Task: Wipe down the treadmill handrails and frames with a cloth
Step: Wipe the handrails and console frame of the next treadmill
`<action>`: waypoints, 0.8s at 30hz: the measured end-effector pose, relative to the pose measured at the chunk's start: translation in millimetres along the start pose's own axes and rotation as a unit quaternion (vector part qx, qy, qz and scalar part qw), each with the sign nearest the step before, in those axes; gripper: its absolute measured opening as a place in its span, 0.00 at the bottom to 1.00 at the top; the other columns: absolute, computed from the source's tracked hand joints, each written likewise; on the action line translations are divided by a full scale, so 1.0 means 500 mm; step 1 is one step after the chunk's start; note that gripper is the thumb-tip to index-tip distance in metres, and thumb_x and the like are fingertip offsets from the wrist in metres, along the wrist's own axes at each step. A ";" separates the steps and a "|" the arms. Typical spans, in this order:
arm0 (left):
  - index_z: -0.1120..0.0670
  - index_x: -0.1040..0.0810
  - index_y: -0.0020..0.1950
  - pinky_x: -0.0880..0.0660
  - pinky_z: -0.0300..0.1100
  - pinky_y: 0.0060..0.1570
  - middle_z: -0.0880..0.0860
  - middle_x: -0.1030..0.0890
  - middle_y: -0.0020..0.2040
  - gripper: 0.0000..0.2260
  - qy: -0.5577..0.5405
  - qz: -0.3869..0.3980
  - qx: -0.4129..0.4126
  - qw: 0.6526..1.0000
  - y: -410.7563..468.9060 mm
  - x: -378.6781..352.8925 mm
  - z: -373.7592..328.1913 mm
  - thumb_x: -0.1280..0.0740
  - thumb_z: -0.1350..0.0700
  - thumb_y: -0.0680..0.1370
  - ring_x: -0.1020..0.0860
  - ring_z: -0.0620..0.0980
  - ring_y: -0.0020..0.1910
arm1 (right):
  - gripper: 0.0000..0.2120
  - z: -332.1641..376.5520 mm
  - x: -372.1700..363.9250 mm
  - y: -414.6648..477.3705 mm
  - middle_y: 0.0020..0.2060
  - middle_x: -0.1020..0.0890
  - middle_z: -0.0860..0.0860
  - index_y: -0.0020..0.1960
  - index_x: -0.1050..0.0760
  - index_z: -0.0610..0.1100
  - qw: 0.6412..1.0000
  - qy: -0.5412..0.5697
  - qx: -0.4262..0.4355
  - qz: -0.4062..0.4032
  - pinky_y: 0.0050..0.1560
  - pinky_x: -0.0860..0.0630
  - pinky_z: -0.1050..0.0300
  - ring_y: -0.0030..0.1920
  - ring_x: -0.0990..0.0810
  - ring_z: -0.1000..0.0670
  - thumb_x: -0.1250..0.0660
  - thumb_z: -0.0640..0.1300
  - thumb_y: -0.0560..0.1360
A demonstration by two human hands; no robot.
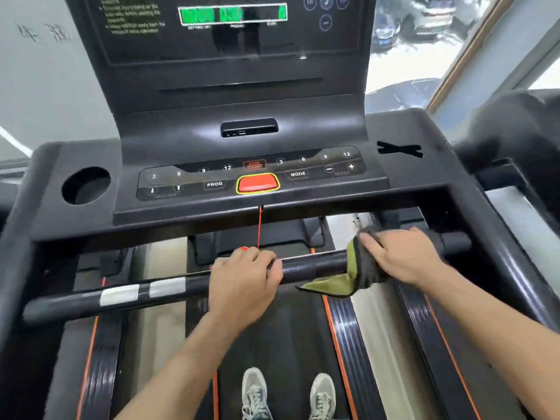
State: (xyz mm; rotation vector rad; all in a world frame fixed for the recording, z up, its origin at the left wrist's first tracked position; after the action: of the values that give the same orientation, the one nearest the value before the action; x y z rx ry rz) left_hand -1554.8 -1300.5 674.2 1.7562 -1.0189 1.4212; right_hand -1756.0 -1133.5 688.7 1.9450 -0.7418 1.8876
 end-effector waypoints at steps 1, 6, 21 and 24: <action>0.49 0.21 0.50 0.39 0.45 0.36 0.48 0.21 0.43 0.23 0.019 0.001 -0.018 1.000 -0.001 -0.008 -0.006 0.57 0.51 0.82 0.24 0.55 0.43 | 0.31 0.045 -0.007 0.012 0.45 0.16 0.48 0.47 0.25 0.52 1.000 -0.012 0.018 -0.001 0.42 0.31 0.53 0.48 0.18 0.43 0.65 0.63 0.76; 0.51 0.25 0.44 0.38 0.46 0.33 0.48 0.25 0.32 0.12 -0.013 -0.064 0.015 0.998 0.010 0.017 0.008 0.45 0.49 0.79 0.24 0.53 0.33 | 0.15 0.309 0.012 0.029 0.25 0.23 0.50 0.33 0.26 0.48 0.991 0.076 0.053 -0.098 0.29 0.33 0.55 0.26 0.23 0.44 0.42 0.51 0.75; 0.50 0.29 0.69 0.32 0.45 0.64 0.49 0.27 0.65 0.23 -0.101 0.013 -0.048 0.994 0.036 0.023 -0.118 0.38 0.62 0.74 0.29 0.51 0.64 | 0.05 0.069 0.009 -0.003 0.26 0.22 0.48 0.40 0.26 0.47 0.995 -0.060 -0.051 -0.056 0.29 0.31 0.56 0.27 0.21 0.44 0.30 0.44 0.68; 0.56 0.26 0.69 0.28 0.47 0.66 0.55 0.26 0.69 0.25 -0.187 -0.028 -0.110 0.976 0.031 0.013 -0.215 0.43 0.57 0.72 0.28 0.53 0.68 | 0.05 0.168 0.006 -0.022 0.28 0.21 0.51 0.36 0.23 0.48 0.986 0.102 0.057 -0.116 0.33 0.31 0.55 0.30 0.21 0.46 0.37 0.46 0.68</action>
State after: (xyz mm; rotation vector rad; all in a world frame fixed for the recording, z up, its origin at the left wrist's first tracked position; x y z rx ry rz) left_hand -1618.5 -1217.2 702.2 1.9058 -1.2566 0.9185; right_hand -1681.0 -1173.3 687.4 1.7788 -0.3385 1.9794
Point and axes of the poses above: each hand's wrist, its own y-axis towards the middle knuckle, its own x-axis out of the back of the hand, z = x × y, the point moved 8 cm from there along y, towards the middle knuckle
